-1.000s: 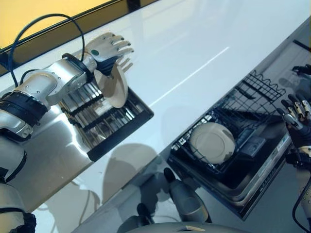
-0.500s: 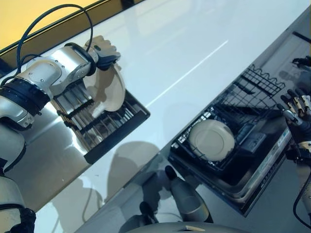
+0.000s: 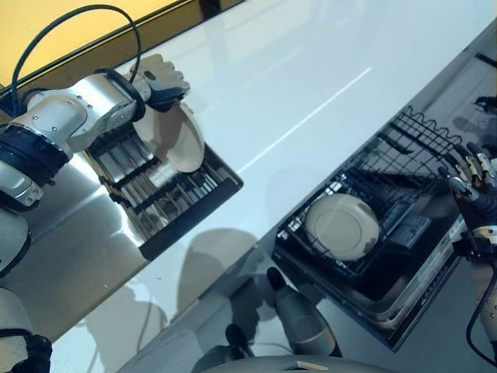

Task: Pick up plates and place into dishwasher.

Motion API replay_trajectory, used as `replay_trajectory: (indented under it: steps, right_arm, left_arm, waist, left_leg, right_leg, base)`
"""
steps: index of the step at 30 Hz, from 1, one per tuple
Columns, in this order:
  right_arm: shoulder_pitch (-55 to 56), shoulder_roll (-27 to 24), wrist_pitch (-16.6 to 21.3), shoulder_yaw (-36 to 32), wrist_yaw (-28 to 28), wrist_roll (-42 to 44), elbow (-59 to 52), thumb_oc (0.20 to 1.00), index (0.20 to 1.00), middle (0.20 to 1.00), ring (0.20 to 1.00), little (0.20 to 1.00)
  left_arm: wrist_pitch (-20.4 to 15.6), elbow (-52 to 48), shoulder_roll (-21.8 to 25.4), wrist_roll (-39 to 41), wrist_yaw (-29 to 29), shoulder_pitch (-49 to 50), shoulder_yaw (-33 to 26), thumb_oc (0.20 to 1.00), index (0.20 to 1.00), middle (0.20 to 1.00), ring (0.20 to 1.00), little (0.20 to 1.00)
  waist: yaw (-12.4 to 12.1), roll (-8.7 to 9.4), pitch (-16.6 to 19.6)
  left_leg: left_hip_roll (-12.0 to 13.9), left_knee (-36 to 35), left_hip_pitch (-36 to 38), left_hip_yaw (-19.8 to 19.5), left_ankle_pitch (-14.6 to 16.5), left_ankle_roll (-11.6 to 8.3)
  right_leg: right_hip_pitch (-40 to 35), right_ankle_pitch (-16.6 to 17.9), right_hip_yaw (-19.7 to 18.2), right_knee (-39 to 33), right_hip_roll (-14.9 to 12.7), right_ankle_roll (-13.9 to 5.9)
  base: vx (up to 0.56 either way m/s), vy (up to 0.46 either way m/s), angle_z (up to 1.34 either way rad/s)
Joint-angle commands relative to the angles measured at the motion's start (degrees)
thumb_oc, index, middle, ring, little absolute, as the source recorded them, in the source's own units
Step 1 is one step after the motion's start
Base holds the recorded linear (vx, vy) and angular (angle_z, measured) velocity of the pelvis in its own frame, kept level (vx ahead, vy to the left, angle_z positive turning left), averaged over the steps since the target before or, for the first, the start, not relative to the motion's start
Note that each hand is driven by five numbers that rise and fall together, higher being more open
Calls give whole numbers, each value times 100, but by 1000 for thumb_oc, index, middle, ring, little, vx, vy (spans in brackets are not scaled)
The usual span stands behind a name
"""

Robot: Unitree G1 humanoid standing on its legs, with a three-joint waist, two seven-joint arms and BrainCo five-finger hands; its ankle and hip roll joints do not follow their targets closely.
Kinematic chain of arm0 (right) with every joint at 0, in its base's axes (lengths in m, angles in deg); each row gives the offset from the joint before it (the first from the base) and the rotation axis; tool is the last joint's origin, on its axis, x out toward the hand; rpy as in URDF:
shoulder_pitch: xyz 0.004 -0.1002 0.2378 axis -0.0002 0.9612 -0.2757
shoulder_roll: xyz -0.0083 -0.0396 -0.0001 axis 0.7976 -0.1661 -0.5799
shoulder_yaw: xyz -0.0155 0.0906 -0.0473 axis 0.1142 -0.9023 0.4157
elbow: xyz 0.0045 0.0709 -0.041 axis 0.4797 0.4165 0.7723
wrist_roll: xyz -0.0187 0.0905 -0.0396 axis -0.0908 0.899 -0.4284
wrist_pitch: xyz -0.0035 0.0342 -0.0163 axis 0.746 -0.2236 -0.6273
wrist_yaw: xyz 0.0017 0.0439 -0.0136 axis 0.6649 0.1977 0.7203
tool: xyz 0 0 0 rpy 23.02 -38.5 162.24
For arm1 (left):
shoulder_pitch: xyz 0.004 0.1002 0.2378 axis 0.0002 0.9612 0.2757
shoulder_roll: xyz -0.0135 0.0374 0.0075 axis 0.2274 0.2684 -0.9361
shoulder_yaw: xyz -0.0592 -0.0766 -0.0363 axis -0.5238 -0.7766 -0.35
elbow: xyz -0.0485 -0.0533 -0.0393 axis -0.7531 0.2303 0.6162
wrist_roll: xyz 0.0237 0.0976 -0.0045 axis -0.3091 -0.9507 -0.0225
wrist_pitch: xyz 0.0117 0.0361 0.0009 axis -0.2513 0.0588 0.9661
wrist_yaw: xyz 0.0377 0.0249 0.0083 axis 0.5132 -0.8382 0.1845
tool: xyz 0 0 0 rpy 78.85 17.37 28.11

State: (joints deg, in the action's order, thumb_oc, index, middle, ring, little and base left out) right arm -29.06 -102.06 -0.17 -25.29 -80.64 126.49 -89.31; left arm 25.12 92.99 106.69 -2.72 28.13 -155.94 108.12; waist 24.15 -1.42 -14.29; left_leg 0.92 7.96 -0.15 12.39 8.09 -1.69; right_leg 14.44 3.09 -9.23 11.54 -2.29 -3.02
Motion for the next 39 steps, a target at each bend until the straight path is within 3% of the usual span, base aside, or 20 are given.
replay_trajectory:
  steps: [1, 9, 15, 22, 31, 39]
  right_arm:
    - [-6, -207, 206, -445, 84, 167, -80, 1000, 1000, 1000, 1000, 1000]
    - [247, 5, 131, -500, 95, 62, -185, 1000, 1000, 1000, 1000, 1000]
    - [195, 27, 74, -447, -35, 100, -314, 1000, 1000, 1000, 1000, 1000]
    - [85, 167, 293, -361, -244, 183, -462, 1000, 1000, 1000, 1000, 1000]
    - [-381, 510, 558, 227, -954, -151, -661, 1000, 1000, 1000, 1000, 1000]
    - [-887, 644, 889, 586, -1550, -602, -652, 1000, 1000, 1000, 1000, 1000]
  left_arm:
    - [-1, -158, 509, -137, 1128, -179, -453, 200, 200, 200, 200, 200]
    - [-229, -489, 892, 356, 2401, 551, -1307, 200, 200, 200, 200, 200]
    - [-367, -659, 955, 617, 2722, 1069, -1879, 200, 200, 200, 200, 200]
    - [-542, -932, 910, 1184, 3064, 1669, -2574, 200, 200, 200, 200, 200]
    - [-811, -1848, 41, 2297, 2799, 3232, -4494, 200, 200, 200, 200, 200]
    - [-809, -2723, -778, 3204, 2420, 4037, -5458, 200, 200, 200, 200, 200]
  waist:
    - [-36, -120, 637]
    - [-169, -181, 1025]
    - [-265, -172, 1218]
    - [-438, -146, 1415]
    - [-916, -86, 1571]
    - [-1332, -27, 1640]
  left_leg:
    - [101, -464, -313, -33, -623, 164]
    - [49, -693, 19, -30, -586, 202]
    - [32, -706, 164, -24, -526, 230]
    - [18, -710, 284, -51, -491, 254]
    - [-5, -709, 269, -408, -546, 245]
    - [-77, -724, 201, -805, -580, 234]
  right_leg:
    - [-247, -468, -141, 128, 35, -312]
    - [-538, -382, -141, -35, 14, -385]
    - [-683, -336, -114, -85, 1, -428]
    - [-807, -201, -73, -80, 3, -474]
    - [-991, -215, 173, -158, 61, -371]
    - [-1119, -333, 468, -197, 90, -263]
  base:
    - [74, -10, 5]
    - [36, 0, 2]
    - [-23, -1, 3]
    - [-65, -9, 1]
    - [-66, -7, 13]
    - [-59, 6, 24]
